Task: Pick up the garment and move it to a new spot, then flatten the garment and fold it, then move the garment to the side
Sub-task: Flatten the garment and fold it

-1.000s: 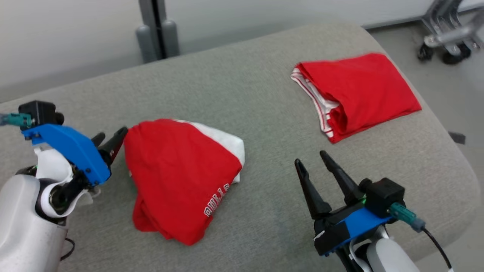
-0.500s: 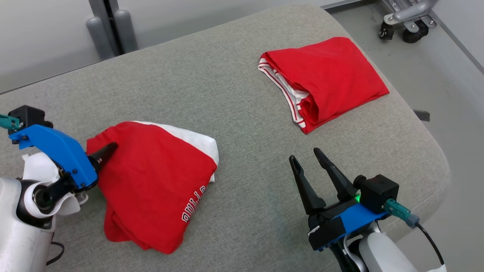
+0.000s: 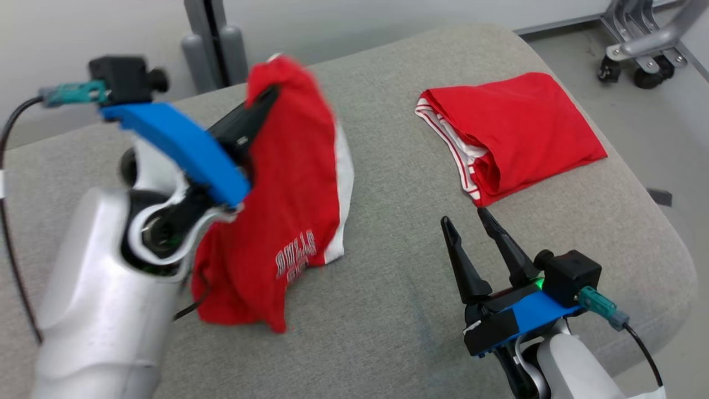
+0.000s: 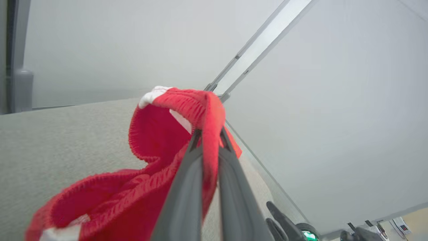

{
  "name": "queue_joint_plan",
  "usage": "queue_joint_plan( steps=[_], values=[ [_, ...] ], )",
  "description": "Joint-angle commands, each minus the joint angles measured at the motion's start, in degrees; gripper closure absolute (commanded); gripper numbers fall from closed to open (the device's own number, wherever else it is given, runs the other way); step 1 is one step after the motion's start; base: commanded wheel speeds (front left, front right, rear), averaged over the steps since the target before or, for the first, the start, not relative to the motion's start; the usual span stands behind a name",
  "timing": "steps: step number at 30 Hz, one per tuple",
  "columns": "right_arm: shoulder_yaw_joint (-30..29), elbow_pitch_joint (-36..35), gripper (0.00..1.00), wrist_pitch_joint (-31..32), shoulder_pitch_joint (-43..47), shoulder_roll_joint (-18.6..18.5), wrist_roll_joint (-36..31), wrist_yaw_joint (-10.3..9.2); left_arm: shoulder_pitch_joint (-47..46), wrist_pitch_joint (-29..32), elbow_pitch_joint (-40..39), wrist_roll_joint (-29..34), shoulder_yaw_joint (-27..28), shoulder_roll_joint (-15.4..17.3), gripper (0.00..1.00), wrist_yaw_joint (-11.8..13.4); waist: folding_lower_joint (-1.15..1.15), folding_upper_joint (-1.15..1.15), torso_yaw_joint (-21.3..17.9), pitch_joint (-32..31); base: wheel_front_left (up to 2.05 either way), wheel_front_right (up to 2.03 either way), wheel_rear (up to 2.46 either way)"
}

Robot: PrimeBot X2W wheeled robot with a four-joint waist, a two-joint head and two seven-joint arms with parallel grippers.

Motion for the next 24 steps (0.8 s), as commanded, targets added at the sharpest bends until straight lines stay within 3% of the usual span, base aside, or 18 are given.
queue_joint_plan(
  steps=[1,5,9,14,20,24],
  values=[
    [-0.41,0.04,0.0,-0.19,-0.07,-0.06,-0.55,0.01,-1.54,-1.08,-0.73,-0.43,-0.57,-0.77,1.0,-0.56,0.0,0.0,0.29,-0.31,0.0,0.0,0.0],
    [-2.0,-0.57,0.0,0.52,0.91,-0.06,-1.48,0.01,-3.96,-5.85,-4.56,-2.74,-3.12,-5.19,1.0,-1.22,0.0,0.0,1.78,-1.65,0.0,0.0,0.0],
    [-3.71,-1.88,0.0,1.34,1.73,-0.06,-2.52,0.01,-4.36,-9.77,-9.5,-5.71,-6.92,-6.28,1.0,-1.29,0.0,0.0,3.89,-1.87,0.0,0.0,0.0],
    [-5.08,-3.48,0.0,2.3,2.6,-0.06,-2.98,0.01,0.9,-12.42,-10.15,-6.92,-11.36,-2.31,1.0,-1.09,0.0,0.0,7.71,-1.11,0.0,0.0,0.0],
    [-5.61,-4.69,0.0,3.17,2.28,-0.07,-3.57,0.01,11.31,-19.0,-3.14,-4.51,-14.65,3.51,1.0,-1.1,0.0,0.0,12.19,-0.95,0.0,0.0,0.0],
    [-6.07,-5.33,0.0,3.9,2.8,-0.19,-3.96,0.01,16.79,-25.55,3.29,-2.71,-14.99,3.86,1.0,-1.11,0.0,0.0,15.08,-1.44,0.0,0.0,0.0]
  ],
)
